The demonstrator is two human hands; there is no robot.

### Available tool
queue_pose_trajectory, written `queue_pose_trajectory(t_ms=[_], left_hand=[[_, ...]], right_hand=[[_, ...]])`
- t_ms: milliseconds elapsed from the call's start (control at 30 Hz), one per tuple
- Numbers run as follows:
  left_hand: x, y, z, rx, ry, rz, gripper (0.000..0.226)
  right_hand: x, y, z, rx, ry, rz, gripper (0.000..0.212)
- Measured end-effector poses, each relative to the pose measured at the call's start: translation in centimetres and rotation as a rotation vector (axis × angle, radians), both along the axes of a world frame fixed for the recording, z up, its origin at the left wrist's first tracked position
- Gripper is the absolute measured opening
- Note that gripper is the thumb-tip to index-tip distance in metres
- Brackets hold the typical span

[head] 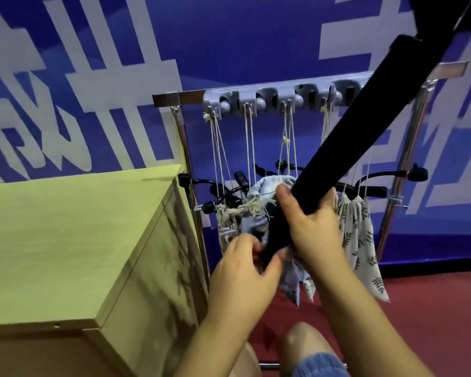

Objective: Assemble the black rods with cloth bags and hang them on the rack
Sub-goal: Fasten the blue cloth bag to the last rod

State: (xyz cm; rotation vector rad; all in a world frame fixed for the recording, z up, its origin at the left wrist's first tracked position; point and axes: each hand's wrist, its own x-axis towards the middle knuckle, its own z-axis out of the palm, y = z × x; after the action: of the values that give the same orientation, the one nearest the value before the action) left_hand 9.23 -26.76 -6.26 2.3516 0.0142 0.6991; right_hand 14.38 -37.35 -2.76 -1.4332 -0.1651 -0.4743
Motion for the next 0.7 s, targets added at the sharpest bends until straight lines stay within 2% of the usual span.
queue_pose_trajectory(t_ms=[133, 200, 300, 400, 433, 467, 567, 667, 700], left_hand=[[1.5, 0.4, -0.9, -0.18, 0.132, -0.027, 0.039], [1.8, 0.6, -1.3, -0.25, 0.275, -0.138, 0.03], [1.6, 0.7, -2.2, -0.414, 0.363, -0.29, 0.028], [0.7, -0.6, -2.5, -0.334, 0.274, -0.384, 0.03], [0.2, -1.2, -2.1, -0.33, 0.244, -0.415, 0.023], [-0.1, -1.7, -1.9, -0.347, 0.203, -0.438, 0.012], [0.1, -1.5, -0.6, -0.441, 0.051, -0.44, 0.026], [0.2, -0.4, 1.2, -0.587, 0.003, -0.461, 0.016], [0.2, -0.3, 1.7, -0.61, -0.018, -0.491, 0.014]], right_hand=[[0.2, 0.0, -0.5, 0.058, 0.002, -0.004, 0.031], [0.4, -0.1, -0.3, 0.076, -0.011, -0.015, 0.041], [0.7, -0.2, -0.1, 0.096, -0.039, -0.083, 0.036], [0.5, 0.0, -0.2, 0.105, -0.057, -0.198, 0.032], [0.5, 0.0, -0.4, 0.067, -0.052, -0.228, 0.036], [0.8, 0.1, -0.9, 0.018, -0.032, -0.24, 0.042], [1.4, 0.1, -2.2, -0.037, 0.039, -0.158, 0.06], [1.0, -0.2, -3.2, -0.209, 0.025, -0.159, 0.049], [0.8, -0.5, -3.3, -0.194, 0.019, -0.16, 0.048]])
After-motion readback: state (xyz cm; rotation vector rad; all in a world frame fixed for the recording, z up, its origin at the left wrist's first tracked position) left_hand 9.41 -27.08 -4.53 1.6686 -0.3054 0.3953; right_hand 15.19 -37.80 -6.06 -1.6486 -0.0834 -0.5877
